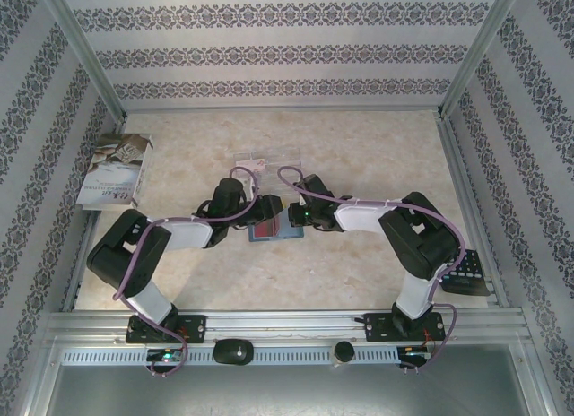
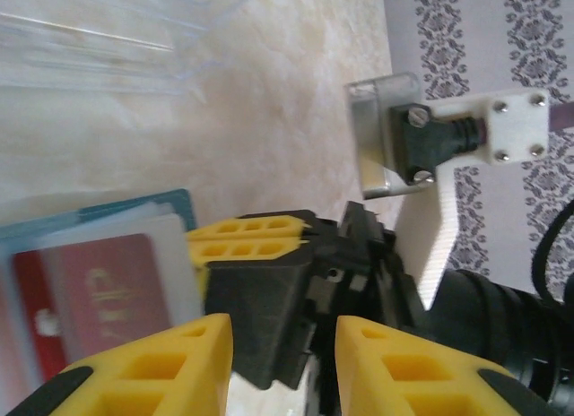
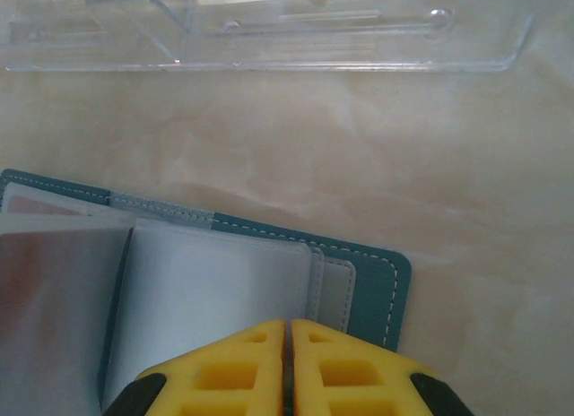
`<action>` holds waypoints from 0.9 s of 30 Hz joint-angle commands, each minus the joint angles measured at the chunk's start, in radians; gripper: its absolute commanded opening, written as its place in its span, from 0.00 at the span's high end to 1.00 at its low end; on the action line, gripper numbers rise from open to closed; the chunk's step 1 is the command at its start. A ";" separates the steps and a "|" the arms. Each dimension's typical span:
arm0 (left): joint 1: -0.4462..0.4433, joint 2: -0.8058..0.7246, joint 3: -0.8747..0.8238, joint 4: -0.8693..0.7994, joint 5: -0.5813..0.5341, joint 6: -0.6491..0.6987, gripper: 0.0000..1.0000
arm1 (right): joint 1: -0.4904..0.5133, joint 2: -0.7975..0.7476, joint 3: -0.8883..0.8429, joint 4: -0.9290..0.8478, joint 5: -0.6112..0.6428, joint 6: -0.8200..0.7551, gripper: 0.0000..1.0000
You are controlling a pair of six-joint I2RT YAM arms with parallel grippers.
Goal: Take the credit cards out of the card holder
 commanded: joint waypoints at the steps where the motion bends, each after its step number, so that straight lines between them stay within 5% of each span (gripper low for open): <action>1: -0.026 0.056 0.026 0.090 0.033 -0.071 0.65 | -0.026 -0.030 -0.053 0.008 -0.035 0.058 0.83; 9: -0.025 0.075 0.044 0.099 0.025 -0.070 0.60 | -0.125 -0.220 -0.154 -0.008 0.038 0.011 0.74; 14: -0.011 -0.045 0.060 -0.102 -0.053 0.067 0.52 | -0.086 -0.264 -0.135 0.002 -0.022 -0.058 0.70; 18: -0.007 -0.074 0.086 -0.285 -0.101 0.153 0.52 | -0.029 -0.213 -0.075 0.007 -0.123 -0.103 0.75; 27: 0.001 -0.058 0.036 -0.264 -0.083 0.142 0.51 | -0.025 -0.103 -0.049 0.052 -0.264 -0.095 0.84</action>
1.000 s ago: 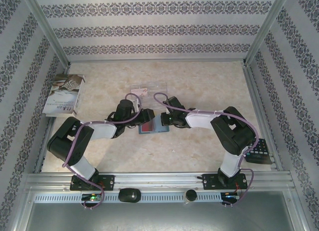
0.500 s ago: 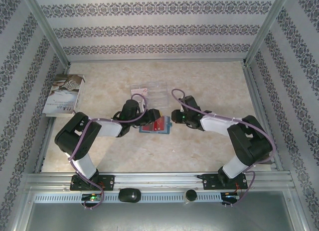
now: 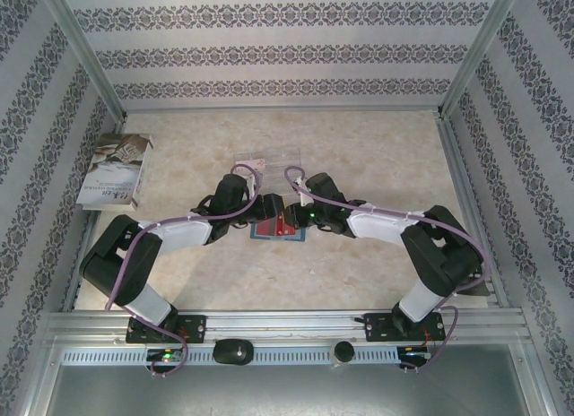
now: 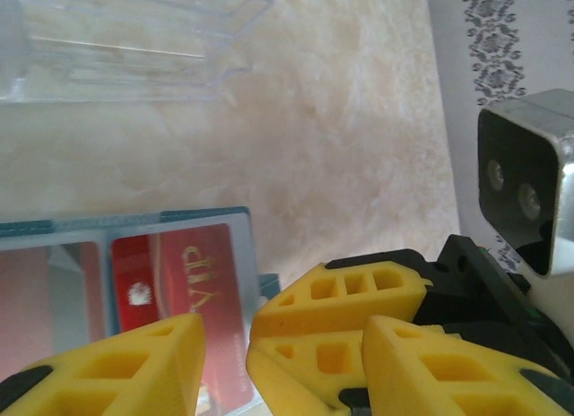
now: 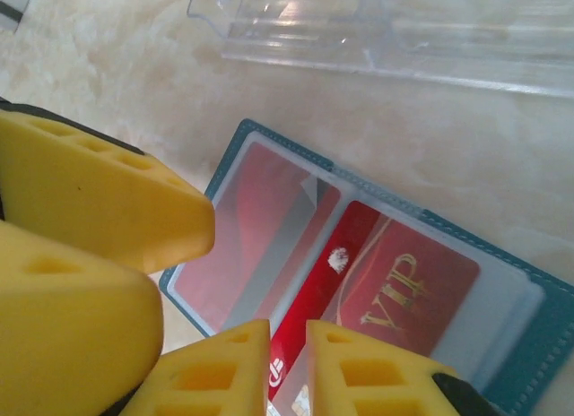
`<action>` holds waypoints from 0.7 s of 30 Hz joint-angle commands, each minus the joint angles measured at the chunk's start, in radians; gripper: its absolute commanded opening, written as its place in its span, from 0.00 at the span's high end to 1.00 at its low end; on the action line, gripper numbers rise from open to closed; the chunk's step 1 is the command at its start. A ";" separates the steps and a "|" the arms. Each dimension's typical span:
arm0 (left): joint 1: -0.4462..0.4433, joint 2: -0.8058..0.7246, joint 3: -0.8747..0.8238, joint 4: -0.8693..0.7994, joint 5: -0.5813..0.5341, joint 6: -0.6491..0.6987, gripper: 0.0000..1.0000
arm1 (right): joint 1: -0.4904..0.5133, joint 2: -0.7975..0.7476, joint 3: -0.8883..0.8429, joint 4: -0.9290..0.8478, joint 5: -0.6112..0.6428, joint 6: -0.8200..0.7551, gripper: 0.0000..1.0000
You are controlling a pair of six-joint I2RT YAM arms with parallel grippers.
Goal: Take the credit cards out of the card holder
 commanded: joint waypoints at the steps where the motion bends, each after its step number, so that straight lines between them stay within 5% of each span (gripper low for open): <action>1: 0.014 0.019 -0.020 -0.011 0.016 0.014 0.51 | -0.019 0.056 0.016 0.002 -0.051 0.005 0.85; 13: 0.014 0.117 -0.028 0.086 0.074 -0.045 0.55 | -0.022 0.156 -0.048 0.043 0.031 0.071 0.96; 21: 0.003 0.098 -0.004 -0.066 -0.024 -0.016 0.59 | -0.020 0.159 -0.080 0.080 0.070 0.113 1.00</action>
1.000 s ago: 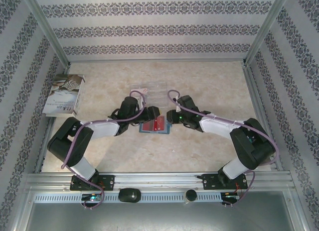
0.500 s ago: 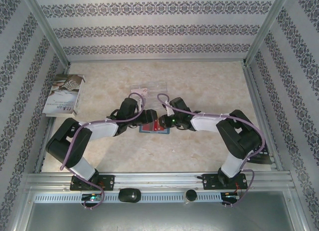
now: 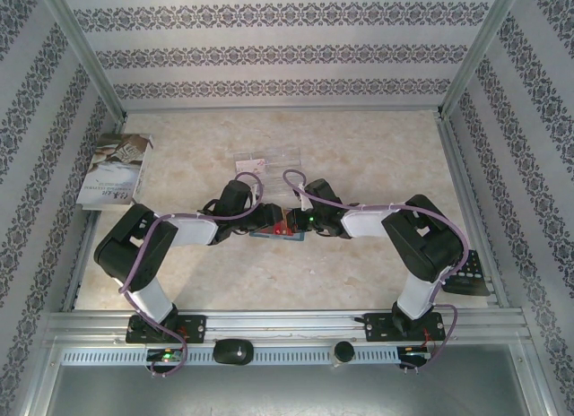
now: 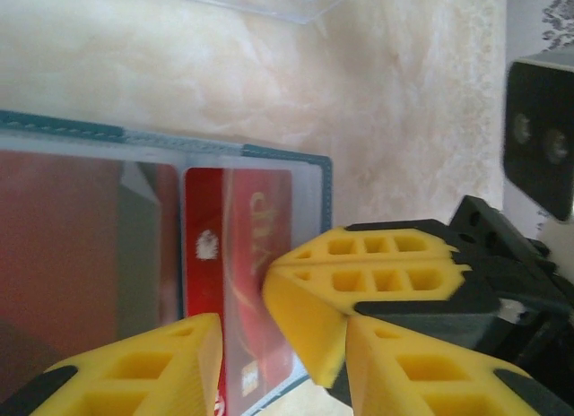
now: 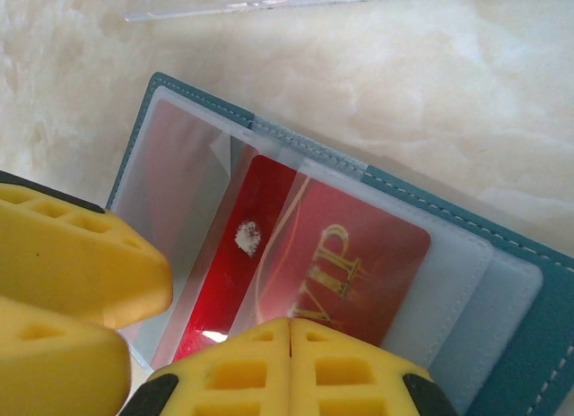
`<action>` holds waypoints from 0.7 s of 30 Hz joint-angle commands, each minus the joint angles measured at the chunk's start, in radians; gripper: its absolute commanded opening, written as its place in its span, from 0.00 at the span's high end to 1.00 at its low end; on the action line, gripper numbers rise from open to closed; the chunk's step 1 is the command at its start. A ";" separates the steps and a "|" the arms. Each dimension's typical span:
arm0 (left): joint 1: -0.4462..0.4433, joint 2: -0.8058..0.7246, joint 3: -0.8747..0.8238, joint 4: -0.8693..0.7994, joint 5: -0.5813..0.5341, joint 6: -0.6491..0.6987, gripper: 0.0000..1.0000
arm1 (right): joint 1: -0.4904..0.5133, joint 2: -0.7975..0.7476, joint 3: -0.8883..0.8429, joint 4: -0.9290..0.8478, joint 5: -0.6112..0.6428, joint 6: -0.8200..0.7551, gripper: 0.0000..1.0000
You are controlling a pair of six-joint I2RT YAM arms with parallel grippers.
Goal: Take the credit cards out of the card holder
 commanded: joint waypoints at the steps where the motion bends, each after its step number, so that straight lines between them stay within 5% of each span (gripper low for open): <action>1: -0.003 -0.015 0.011 -0.077 -0.058 0.013 0.59 | 0.000 0.040 -0.039 -0.034 0.066 0.029 1.00; 21: -0.017 0.058 0.069 -0.119 -0.061 0.033 0.72 | 0.017 0.079 -0.035 0.013 0.039 0.050 1.00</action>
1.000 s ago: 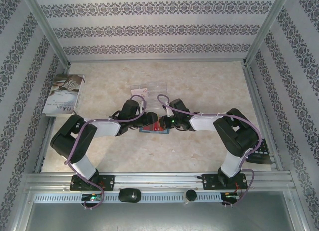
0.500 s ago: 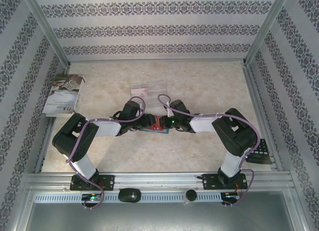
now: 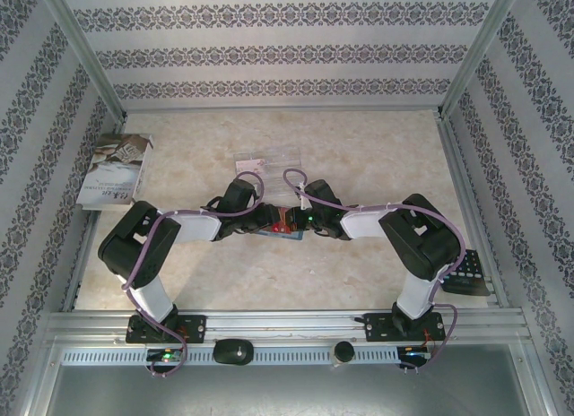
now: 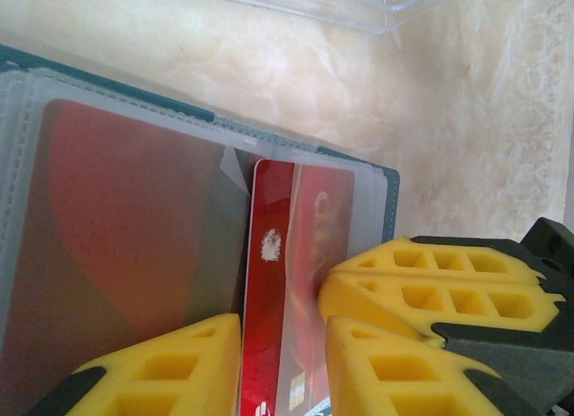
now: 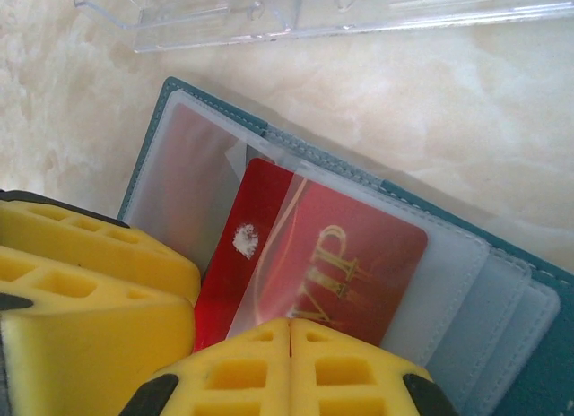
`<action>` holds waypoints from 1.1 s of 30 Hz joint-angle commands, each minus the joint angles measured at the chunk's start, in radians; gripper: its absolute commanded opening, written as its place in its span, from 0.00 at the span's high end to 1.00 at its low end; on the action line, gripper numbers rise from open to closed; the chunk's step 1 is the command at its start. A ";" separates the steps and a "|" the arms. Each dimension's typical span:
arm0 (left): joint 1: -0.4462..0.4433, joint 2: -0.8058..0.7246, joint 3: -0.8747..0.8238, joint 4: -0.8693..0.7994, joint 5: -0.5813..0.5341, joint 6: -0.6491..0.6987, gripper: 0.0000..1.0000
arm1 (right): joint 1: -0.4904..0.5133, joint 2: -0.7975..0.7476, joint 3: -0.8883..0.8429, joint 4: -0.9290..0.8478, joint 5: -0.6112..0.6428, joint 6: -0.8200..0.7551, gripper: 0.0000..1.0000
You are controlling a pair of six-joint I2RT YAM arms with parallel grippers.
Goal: Take the credit cards out of the card holder
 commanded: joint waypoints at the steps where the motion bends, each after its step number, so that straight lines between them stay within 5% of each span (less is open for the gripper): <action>1: -0.010 0.029 0.015 -0.016 0.011 0.017 0.74 | 0.010 0.061 -0.024 -0.066 0.029 0.010 1.00; 6: -0.011 0.045 0.006 0.036 0.046 -0.004 0.76 | 0.011 0.069 -0.018 -0.063 0.023 0.015 1.00; 16: -0.009 0.044 0.001 0.040 0.042 -0.008 1.00 | 0.012 0.059 -0.023 -0.067 0.031 0.024 1.00; 33: 0.064 -0.081 -0.164 0.204 0.054 0.008 1.00 | -0.011 0.037 -0.057 -0.089 0.097 0.063 0.78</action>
